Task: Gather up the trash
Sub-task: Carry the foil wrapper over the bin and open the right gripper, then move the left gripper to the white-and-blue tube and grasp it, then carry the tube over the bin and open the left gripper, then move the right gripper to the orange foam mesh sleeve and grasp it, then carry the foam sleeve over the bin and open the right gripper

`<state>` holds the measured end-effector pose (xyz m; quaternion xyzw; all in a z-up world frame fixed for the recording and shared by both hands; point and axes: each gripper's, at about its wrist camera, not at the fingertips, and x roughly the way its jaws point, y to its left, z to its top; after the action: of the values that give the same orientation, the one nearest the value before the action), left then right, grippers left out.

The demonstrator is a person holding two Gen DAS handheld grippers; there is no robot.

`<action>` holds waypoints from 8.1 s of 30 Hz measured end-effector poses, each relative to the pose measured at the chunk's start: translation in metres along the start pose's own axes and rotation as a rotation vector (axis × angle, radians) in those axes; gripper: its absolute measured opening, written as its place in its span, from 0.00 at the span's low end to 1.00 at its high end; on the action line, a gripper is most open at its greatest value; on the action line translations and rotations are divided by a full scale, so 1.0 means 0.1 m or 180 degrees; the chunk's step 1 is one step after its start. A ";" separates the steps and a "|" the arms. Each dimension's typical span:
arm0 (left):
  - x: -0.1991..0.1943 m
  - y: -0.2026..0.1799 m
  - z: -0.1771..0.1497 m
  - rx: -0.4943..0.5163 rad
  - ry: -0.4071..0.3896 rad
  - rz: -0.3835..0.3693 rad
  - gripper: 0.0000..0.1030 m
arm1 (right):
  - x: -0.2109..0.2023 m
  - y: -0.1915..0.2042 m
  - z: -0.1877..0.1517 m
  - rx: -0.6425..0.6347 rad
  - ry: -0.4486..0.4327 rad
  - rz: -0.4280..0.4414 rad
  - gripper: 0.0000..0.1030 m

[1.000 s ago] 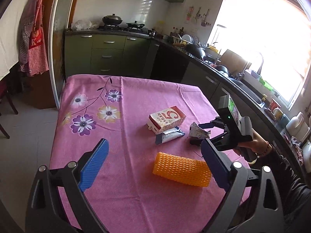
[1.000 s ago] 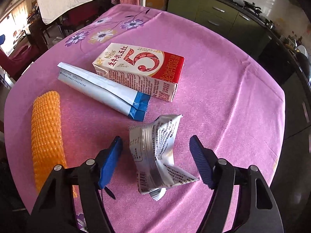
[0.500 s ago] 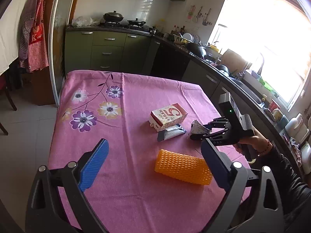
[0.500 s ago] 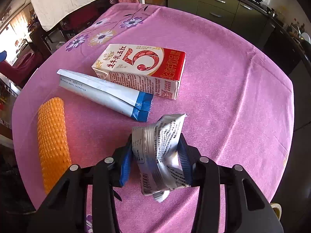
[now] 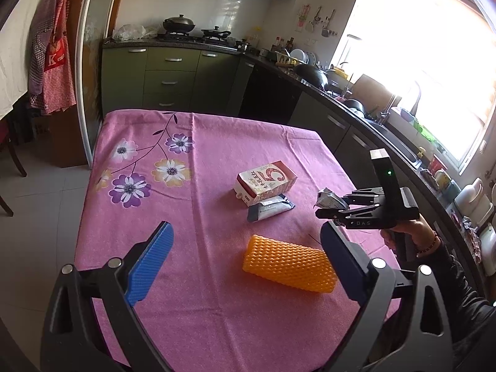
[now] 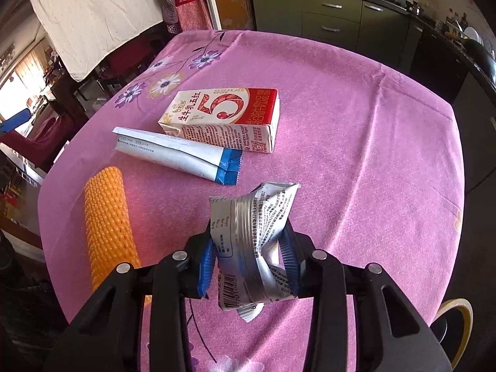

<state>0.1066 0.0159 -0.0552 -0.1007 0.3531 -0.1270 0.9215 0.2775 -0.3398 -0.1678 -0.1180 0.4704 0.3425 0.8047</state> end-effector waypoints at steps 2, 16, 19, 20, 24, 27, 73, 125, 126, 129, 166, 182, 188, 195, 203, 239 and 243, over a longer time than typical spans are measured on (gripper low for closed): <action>0.01 -0.02 0.00 0.0010 0.0007 -0.0010 0.88 | -0.13 0.00 -0.04 0.0027 -0.0086 0.0004 0.37; 0.03 -0.16 -0.01 0.0114 0.0053 -0.0065 0.88 | -1.36 -0.73 -0.91 0.0926 -0.0610 -0.0709 0.37; 0.05 -0.19 -0.01 0.0138 0.0071 -0.0086 0.88 | -1.50 -1.11 -1.21 0.1266 -0.0581 -0.1001 0.38; 0.06 -0.21 -0.01 0.0148 0.0076 -0.0089 0.88 | -1.54 -1.23 -1.32 0.1394 -0.0568 -0.1088 0.38; 0.06 -0.27 -0.01 0.0193 0.0082 -0.0096 0.88 | -1.54 -1.63 -1.64 0.1777 -0.0520 -0.1266 0.38; 0.04 -0.31 0.00 0.0229 0.0073 -0.0085 0.88 | -1.48 -1.88 -1.81 0.1990 -0.0484 -0.1367 0.41; 1.68 -0.50 0.17 0.1030 0.1135 -0.0291 0.70 | -1.24 -0.89 -1.62 0.1610 -0.0773 -0.1349 0.78; 1.73 -1.36 0.20 0.1771 0.1474 -0.0321 0.20 | -1.44 -0.82 -1.70 0.1616 -0.0921 -0.1309 0.82; 1.69 -1.43 0.21 0.1805 0.1455 -0.0367 0.20 | -1.49 -0.82 -1.74 0.1640 -0.0931 -0.1346 0.82; 1.61 -1.76 0.23 0.1954 0.1429 -0.0572 0.20 | -1.67 -0.85 -1.93 0.1758 -0.0999 -0.1516 0.83; 1.64 -3.12 0.15 0.1813 0.0977 -0.1352 0.75 | -2.20 -1.00 -3.08 0.2542 -0.1149 -0.1629 0.84; 0.17 -0.55 0.03 0.0605 0.0151 -0.0196 0.84 | -0.99 0.03 -1.13 0.0870 -0.0773 -0.0363 0.84; -0.19 -0.09 -0.06 0.0409 -0.0061 0.0079 0.85 | -0.51 0.77 -0.51 -0.0149 -0.0379 0.0410 0.84; -0.36 0.20 -0.20 0.0126 -0.0123 0.0159 0.85 | 0.09 1.22 -0.14 -0.0817 0.0163 0.0524 0.84; -0.39 0.38 -0.26 0.0020 -0.0131 0.0161 0.86 | 0.47 1.27 -0.03 -0.0965 0.0465 0.0454 0.75; -0.12 0.28 -0.35 0.0135 0.0100 0.0002 0.86 | -0.10 1.14 -0.21 -0.0415 -0.0089 0.0362 0.15; -0.08 0.23 -0.35 0.0174 0.0129 -0.0063 0.86 | -0.42 0.86 -0.36 -0.0088 -0.0274 0.0192 0.15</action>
<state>0.0808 0.0372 -0.0821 -0.0763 0.3671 -0.1478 0.9152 0.1826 -0.3138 -0.1406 -0.1000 0.4339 0.3778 0.8118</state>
